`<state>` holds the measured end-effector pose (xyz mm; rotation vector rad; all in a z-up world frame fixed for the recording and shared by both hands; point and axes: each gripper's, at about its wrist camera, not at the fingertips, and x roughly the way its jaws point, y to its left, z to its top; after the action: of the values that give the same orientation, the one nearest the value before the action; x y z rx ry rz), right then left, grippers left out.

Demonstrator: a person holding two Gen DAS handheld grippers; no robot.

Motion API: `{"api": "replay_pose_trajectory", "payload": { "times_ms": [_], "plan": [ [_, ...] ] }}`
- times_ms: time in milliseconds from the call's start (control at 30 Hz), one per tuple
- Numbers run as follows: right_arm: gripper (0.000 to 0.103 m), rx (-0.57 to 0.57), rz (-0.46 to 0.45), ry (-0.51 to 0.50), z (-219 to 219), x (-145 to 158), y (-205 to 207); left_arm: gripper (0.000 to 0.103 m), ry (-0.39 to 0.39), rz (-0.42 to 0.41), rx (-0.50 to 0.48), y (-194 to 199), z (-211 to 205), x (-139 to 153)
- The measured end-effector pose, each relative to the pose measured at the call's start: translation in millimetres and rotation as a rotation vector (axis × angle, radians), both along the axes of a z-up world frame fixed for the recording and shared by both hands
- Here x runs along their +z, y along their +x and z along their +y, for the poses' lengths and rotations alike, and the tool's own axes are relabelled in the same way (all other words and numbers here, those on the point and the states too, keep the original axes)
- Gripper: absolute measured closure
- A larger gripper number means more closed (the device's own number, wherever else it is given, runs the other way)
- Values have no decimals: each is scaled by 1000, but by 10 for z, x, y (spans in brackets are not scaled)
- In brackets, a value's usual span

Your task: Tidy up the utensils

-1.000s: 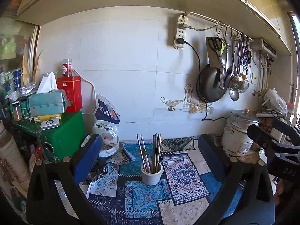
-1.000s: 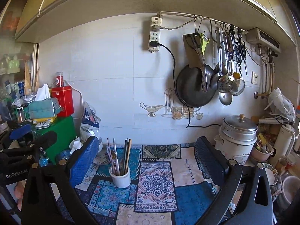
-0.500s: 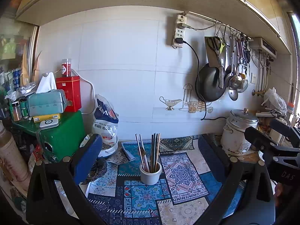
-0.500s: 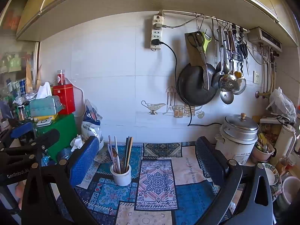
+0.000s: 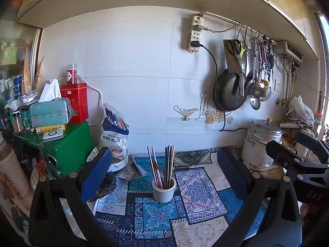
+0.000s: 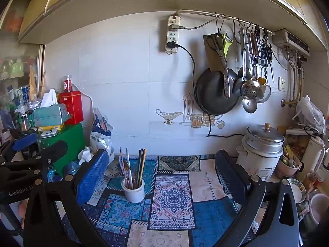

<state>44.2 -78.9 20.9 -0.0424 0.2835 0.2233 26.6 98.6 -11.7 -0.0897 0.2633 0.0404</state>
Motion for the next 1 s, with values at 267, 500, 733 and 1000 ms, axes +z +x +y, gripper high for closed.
{"api": "replay_pose_trajectory", "payload": {
  "times_ms": [267,500,733,1000],
  "plan": [
    [0,2,3,5,-1,3,11,1,-2,2,-11,28,-19,-13],
    [0,3,3,7,10,2,32,1,-3,3,-14,35,-16,-21],
    [0,5,-3,2,31,5,41,1,-18,4,-16,54,26,-18],
    [0,-1,-4,2,39,11,62,1,-29,3,-32,82,82,-14]
  ]
}}
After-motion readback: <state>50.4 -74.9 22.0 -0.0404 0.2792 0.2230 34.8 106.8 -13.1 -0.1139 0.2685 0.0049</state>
